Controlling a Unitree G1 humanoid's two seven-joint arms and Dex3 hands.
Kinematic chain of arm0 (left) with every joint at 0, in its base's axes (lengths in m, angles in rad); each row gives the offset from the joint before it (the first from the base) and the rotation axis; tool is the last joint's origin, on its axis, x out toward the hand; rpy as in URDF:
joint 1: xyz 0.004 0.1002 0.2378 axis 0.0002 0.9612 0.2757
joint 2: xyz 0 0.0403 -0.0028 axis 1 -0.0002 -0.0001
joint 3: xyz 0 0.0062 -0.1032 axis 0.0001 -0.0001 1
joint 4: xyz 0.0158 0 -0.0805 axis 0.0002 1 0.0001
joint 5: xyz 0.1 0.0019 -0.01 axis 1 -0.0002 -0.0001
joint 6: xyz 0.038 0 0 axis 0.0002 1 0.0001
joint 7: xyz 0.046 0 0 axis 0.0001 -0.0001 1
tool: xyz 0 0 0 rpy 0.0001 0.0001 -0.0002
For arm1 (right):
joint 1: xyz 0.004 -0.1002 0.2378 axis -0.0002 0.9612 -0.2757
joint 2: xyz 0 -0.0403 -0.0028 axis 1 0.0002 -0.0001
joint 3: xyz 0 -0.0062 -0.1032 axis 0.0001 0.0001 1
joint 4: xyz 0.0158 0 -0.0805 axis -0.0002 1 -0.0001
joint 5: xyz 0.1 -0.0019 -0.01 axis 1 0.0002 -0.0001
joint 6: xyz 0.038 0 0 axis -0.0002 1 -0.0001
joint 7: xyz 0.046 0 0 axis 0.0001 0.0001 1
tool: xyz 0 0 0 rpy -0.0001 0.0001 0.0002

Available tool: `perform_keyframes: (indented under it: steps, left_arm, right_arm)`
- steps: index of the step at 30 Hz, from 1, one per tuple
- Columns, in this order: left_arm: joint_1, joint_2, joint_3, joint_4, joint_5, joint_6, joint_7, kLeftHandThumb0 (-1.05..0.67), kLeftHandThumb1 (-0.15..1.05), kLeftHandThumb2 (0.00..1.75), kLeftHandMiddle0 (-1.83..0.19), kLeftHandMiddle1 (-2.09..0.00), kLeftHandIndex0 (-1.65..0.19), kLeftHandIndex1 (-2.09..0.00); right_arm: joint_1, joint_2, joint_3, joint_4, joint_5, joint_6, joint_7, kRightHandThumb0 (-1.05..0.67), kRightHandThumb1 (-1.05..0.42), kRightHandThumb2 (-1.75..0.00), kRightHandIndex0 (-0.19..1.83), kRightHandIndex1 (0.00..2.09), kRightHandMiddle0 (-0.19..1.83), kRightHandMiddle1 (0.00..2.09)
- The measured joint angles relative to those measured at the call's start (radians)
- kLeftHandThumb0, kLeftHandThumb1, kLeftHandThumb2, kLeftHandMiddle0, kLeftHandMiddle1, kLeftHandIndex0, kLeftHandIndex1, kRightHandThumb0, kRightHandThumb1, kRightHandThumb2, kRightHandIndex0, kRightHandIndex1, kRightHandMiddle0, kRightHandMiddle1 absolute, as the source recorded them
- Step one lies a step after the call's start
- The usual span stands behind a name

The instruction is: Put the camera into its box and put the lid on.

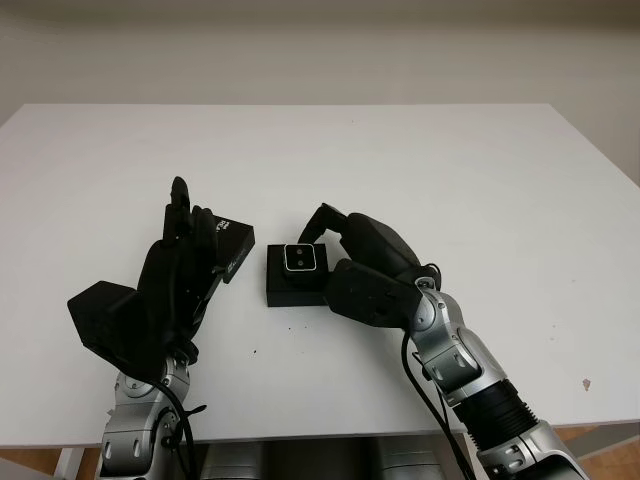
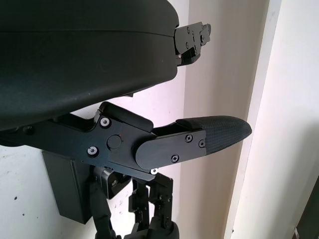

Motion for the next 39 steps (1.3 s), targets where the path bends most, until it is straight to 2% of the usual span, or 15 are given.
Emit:
perform_keyframes:
  steps: [35,37,39]
  left_arm:
    - [0.003,-0.002,0.000,-0.001,-0.002,-0.002,0.000,-0.71,1.05,0.59,0.19,0.00,0.19,0.00]
    - [0.003,-0.002,0.000,-0.001,-0.002,-0.002,0.000,-0.71,1.05,0.60,0.19,0.00,0.19,0.00]
    - [0.003,-0.002,0.000,-0.001,-0.002,-0.002,0.000,-0.71,1.05,0.60,0.19,0.00,0.19,0.00]
  right_arm:
    - [0.016,0.000,0.018,-0.033,-0.038,0.025,-0.002,-0.43,-1.03,-0.05,0.41,0.06,0.33,1.91]
    - [0.022,0.000,0.018,-0.043,-0.038,0.028,0.002,-0.47,-1.00,-0.04,0.37,0.04,0.23,1.79]
    - [0.023,-0.005,0.021,-0.057,-0.039,0.041,0.034,-0.56,-0.99,-0.05,0.26,0.02,0.06,1.44]
